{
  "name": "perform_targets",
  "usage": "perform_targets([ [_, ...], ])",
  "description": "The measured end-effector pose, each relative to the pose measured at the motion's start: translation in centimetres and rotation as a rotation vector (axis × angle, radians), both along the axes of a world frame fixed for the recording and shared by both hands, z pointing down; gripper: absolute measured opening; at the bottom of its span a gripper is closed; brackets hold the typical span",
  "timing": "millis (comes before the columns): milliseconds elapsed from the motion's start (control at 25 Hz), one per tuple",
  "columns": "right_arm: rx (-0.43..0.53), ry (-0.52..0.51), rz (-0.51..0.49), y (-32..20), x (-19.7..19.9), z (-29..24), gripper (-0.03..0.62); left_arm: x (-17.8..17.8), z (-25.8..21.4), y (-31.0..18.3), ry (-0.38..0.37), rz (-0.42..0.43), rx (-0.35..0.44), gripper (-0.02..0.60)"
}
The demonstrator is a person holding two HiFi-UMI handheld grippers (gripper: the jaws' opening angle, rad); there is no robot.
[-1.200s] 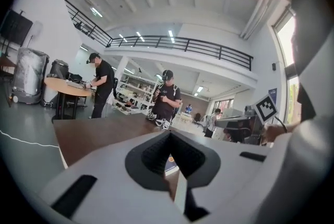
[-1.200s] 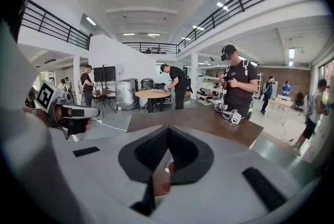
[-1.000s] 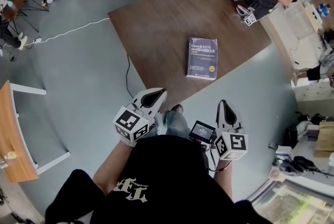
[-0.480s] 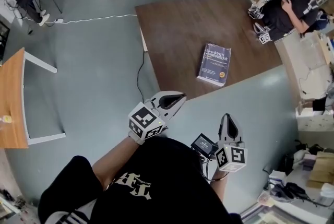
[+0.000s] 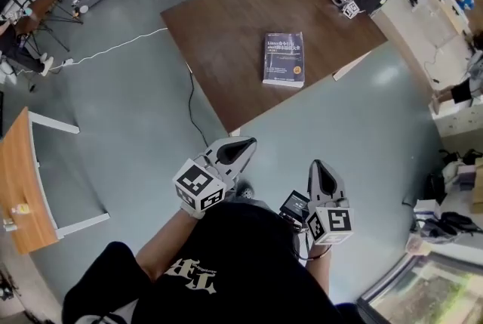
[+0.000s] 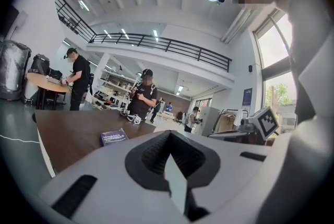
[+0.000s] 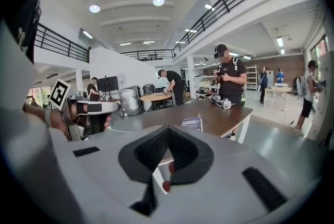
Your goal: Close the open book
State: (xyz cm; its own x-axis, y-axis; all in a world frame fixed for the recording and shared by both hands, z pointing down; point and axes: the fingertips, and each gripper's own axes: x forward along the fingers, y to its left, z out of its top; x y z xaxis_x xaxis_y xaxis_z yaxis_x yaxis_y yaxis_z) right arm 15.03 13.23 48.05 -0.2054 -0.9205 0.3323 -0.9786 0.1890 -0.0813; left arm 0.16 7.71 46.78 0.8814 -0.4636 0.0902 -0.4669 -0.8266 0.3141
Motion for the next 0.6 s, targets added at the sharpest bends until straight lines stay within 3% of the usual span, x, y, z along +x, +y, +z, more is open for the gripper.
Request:
perform_targets([
  [280, -0.017, -0.063, 0.065, 5.2, 3.2, 1.2, -0.012, 3.0, 0.0, 4.1, -0.020, 0.056, -0.025, 0.003],
  [600, -0.004, -0.096, 0.076, 7.0, 5.0, 1.2, -0.012, 3.4, -0.3, 6.7, -0.066, 0.058, -0.026, 0.003],
])
